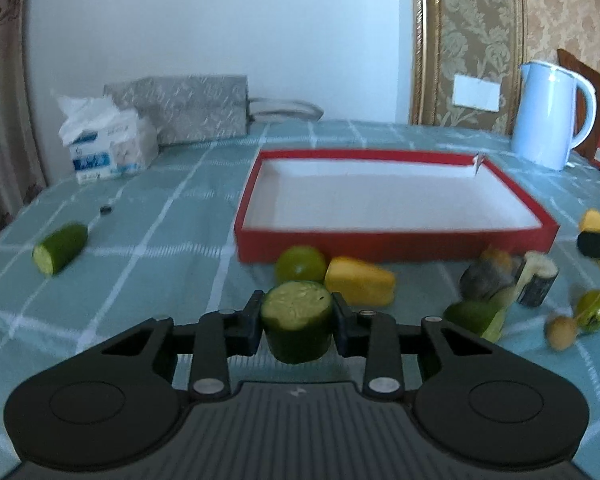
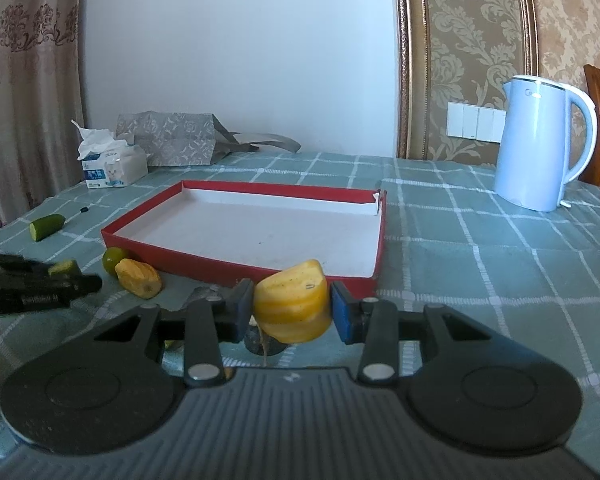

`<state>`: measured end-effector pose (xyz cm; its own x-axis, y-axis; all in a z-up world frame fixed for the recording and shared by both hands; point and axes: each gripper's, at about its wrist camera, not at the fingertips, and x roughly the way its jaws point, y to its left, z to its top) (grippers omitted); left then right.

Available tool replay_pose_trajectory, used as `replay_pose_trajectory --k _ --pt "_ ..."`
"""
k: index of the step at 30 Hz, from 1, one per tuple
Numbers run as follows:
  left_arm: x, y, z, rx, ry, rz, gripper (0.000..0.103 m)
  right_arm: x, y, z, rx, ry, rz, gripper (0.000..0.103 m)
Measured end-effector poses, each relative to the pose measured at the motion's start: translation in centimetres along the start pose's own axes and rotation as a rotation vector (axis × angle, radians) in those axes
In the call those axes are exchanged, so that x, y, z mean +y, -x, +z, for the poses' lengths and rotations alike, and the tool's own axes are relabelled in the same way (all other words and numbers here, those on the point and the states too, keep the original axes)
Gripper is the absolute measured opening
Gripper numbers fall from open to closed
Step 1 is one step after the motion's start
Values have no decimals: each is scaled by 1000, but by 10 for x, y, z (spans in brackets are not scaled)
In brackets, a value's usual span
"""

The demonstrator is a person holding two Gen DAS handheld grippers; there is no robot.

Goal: Organize fruits
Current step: 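Carry the cucumber into the red tray and open left gripper while right lifts yellow chunk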

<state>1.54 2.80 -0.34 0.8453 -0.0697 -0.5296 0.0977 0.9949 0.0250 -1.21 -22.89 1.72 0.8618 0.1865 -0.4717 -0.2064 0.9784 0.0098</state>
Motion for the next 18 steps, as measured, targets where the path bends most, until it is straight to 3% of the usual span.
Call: replay_pose_trajectory --k 6,11,18 --pt "-19 -15 49 -51 -41 -17 33 -6 -2 4 -4 -9 -9 39" --pt "-38 -64 81 17 -56 -41 33 -17 -15 23 -2 2 -25 39" --pt "-44 -121 91 106 -45 19 34 -26 -73 57 71 16 -17 39"
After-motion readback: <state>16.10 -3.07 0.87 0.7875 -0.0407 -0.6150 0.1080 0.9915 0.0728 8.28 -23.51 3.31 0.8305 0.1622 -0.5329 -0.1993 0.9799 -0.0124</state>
